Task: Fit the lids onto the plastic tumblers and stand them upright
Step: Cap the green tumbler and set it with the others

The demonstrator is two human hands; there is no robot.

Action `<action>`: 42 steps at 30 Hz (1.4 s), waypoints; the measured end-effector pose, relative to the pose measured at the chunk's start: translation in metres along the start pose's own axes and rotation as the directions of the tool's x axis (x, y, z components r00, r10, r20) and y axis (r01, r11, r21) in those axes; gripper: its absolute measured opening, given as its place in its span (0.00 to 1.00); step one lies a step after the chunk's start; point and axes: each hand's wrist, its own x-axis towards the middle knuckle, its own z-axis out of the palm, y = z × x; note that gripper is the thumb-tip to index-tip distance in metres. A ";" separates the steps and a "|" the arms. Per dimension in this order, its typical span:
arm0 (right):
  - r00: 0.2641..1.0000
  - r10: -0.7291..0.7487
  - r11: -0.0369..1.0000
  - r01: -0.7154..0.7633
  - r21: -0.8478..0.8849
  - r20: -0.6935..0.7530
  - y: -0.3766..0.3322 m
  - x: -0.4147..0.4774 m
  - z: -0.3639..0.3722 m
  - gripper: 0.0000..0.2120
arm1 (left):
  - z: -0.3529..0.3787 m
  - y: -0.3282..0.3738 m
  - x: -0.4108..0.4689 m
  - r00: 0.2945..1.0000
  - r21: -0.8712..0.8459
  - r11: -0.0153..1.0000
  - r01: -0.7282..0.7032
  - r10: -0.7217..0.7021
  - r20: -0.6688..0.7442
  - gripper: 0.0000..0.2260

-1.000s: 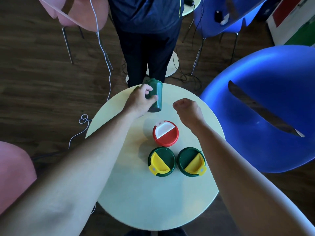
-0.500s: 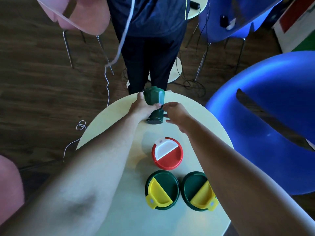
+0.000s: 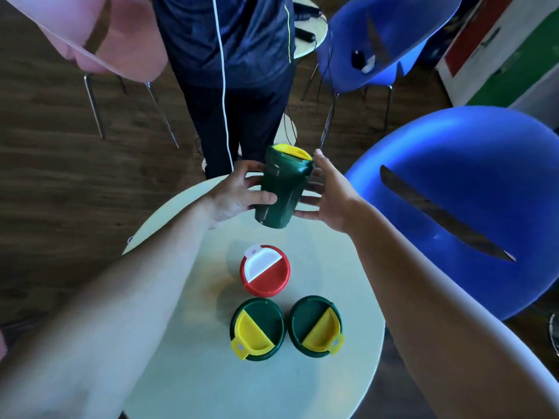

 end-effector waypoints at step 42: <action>0.969 -0.210 0.959 0.179 -0.218 -0.132 0.131 -0.083 -0.063 0.13 | 0.064 -0.017 -0.015 0.922 0.807 0.584 -0.092 -0.257 0.291 0.17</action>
